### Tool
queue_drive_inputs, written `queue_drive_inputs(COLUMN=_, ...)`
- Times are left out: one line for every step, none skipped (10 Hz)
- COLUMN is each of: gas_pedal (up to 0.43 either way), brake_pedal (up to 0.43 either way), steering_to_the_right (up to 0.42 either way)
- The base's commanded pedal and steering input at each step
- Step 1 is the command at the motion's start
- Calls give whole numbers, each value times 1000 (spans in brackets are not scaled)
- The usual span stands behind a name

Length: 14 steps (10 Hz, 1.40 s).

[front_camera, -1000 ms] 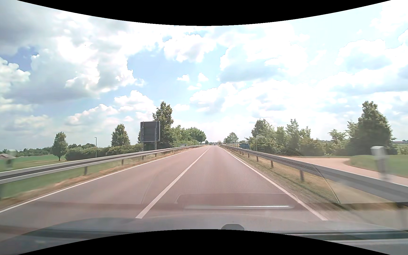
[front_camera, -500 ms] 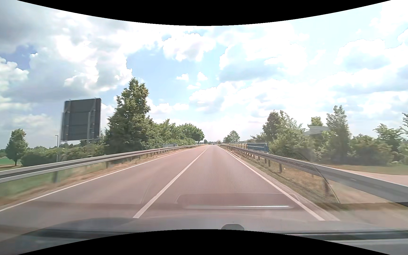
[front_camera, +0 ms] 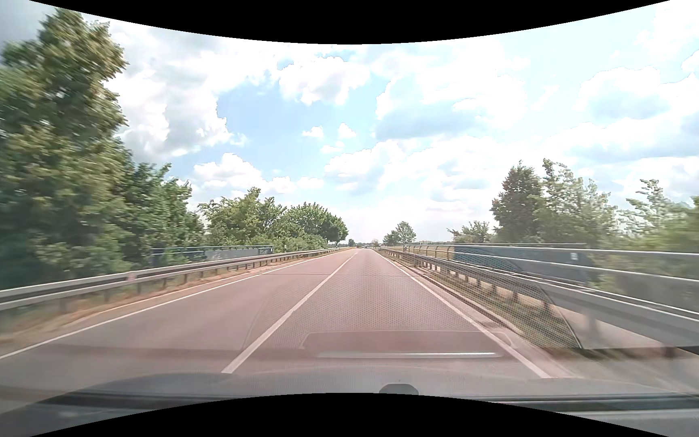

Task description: Follow the waypoints while adhering to traffic rules and regulations

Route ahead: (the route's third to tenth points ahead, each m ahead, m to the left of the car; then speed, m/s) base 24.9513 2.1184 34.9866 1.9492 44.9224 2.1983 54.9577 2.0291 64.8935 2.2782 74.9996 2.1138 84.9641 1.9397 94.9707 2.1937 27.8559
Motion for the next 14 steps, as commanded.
queue_drive_inputs(gas_pedal=299, brake_pedal=0, steering_to_the_right=-2)
queue_drive_inputs(gas_pedal=287, brake_pedal=0, steering_to_the_right=-2)
queue_drive_inputs(gas_pedal=287, brake_pedal=0, steering_to_the_right=-2)
queue_drive_inputs(gas_pedal=287, brake_pedal=0, steering_to_the_right=-2)
queue_drive_inputs(gas_pedal=287, brake_pedal=0, steering_to_the_right=-2)
queue_drive_inputs(gas_pedal=287, brake_pedal=0, steering_to_the_right=-3)
queue_drive_inputs(gas_pedal=287, brake_pedal=0, steering_to_the_right=-2)
queue_drive_inputs(gas_pedal=287, brake_pedal=0, steering_to_the_right=-2)
queue_drive_inputs(gas_pedal=287, brake_pedal=0, steering_to_the_right=-2)
queue_drive_inputs(gas_pedal=280, brake_pedal=0, steering_to_the_right=-2)
queue_drive_inputs(gas_pedal=280, brake_pedal=0, steering_to_the_right=-2)
queue_drive_inputs(gas_pedal=268, brake_pedal=0, steering_to_the_right=-2)
queue_drive_inputs(gas_pedal=268, brake_pedal=0, steering_to_the_right=-2)
queue_drive_inputs(gas_pedal=268, brake_pedal=0, steering_to_the_right=-3)
